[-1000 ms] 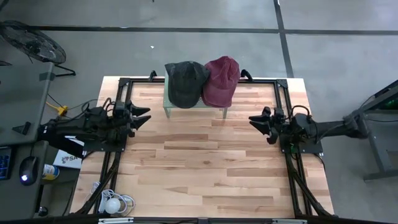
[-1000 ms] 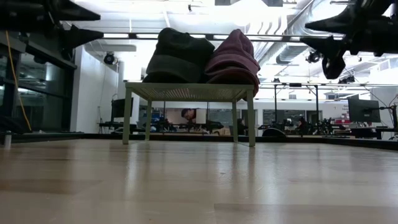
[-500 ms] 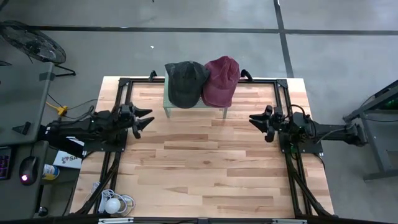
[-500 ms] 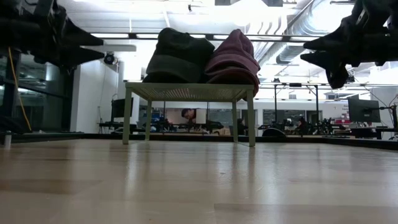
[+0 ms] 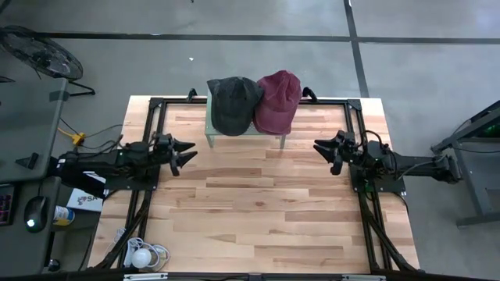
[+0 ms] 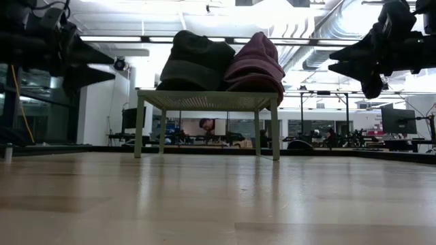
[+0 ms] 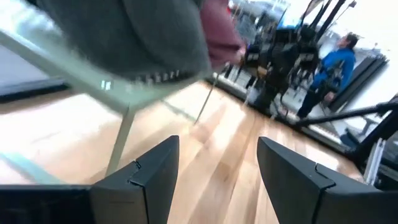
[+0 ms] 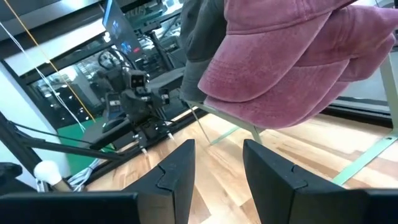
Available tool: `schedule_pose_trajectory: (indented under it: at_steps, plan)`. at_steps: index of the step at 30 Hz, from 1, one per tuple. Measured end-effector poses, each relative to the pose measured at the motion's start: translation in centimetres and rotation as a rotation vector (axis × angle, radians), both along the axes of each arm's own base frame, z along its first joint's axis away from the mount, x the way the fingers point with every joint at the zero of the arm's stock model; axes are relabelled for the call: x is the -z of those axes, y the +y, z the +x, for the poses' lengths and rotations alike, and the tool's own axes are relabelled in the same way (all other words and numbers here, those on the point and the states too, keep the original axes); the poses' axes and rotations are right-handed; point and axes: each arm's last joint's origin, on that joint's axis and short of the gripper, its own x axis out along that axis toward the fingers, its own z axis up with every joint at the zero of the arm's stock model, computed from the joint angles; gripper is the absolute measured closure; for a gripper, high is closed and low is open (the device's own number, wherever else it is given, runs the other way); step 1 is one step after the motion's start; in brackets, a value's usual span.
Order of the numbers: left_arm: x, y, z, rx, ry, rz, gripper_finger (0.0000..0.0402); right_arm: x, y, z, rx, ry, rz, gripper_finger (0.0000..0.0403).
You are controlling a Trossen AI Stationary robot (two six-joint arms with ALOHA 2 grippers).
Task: Pick & Place hat
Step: Return to Home Position
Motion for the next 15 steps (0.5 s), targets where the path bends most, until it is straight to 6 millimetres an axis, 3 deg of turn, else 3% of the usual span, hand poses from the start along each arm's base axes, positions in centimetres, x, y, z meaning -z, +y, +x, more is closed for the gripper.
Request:
schedule_pose_trajectory:
  at_steps: [15]
  plan:
    - [0.41,-0.01,-0.06,0.002,0.046,-0.021,0.0188,0.0,0.01,0.0,-0.004,-0.003,0.009,0.0274]
